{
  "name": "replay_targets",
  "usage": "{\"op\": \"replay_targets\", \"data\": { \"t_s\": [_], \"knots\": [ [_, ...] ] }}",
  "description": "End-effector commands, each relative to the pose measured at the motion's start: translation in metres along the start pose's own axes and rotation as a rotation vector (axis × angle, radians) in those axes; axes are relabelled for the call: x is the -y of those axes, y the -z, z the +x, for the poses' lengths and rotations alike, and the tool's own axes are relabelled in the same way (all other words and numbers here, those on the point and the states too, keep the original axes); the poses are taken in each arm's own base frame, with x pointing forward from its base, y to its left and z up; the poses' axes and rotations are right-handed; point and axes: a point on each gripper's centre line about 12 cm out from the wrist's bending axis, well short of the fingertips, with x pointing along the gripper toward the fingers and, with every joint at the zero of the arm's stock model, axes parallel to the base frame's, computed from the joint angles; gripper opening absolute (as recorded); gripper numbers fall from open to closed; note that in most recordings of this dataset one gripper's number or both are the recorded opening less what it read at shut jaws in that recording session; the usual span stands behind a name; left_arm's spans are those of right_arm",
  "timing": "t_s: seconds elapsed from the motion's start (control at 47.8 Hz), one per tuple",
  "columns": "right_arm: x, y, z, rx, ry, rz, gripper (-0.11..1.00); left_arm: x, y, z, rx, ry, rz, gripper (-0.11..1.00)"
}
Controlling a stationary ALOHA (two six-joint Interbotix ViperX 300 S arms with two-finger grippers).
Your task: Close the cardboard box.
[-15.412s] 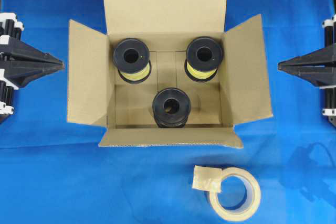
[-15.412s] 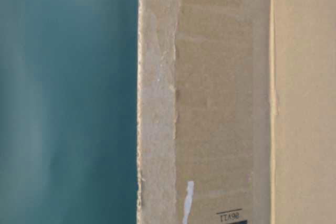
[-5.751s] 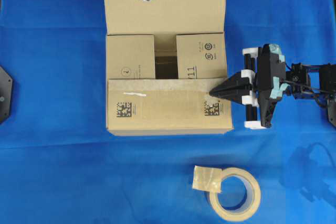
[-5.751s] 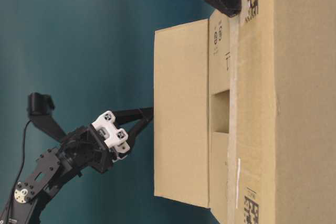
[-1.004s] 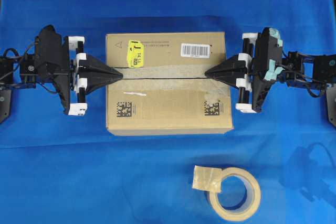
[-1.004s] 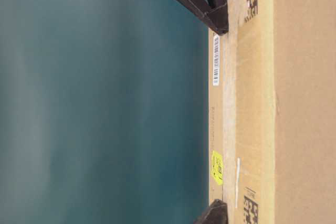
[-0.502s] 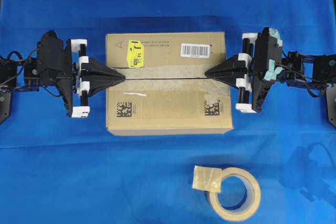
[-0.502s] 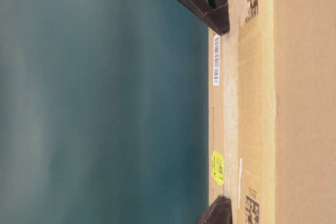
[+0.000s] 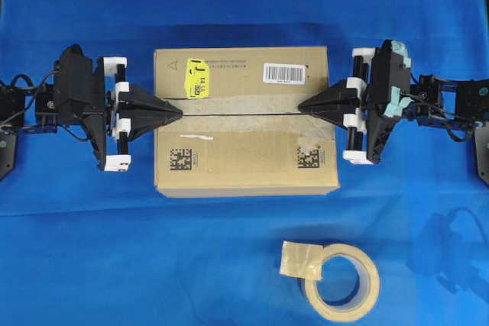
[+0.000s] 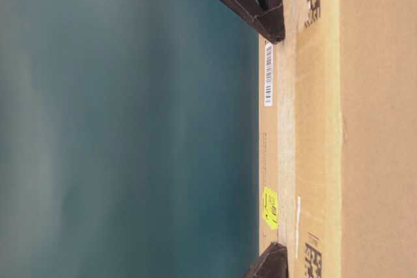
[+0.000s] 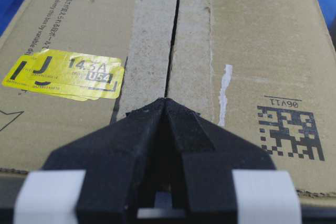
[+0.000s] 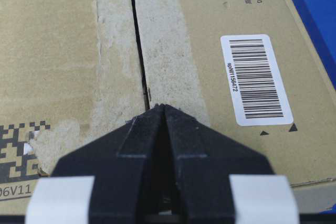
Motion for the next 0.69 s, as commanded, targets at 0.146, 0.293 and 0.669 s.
{"op": "replay_targets", "data": {
  "t_s": [0.146,0.293,0.669],
  "knots": [
    [-0.0008,-0.0084,0.0007,0.027,-0.002,0.005,0.02,0.0019,-0.0043,0.0018,0.013,0.007,0.004,0.02],
    [-0.0019,-0.0088,0.0008,0.029,-0.005,0.004,0.02,0.0019,-0.0042,0.0018,0.012,0.007,0.004,0.02],
    [-0.0034,-0.0086,0.0007,0.028,-0.01,0.001,0.02,0.0018,-0.0049,0.0021,0.015,0.006,0.002,0.02]
  ]
}}
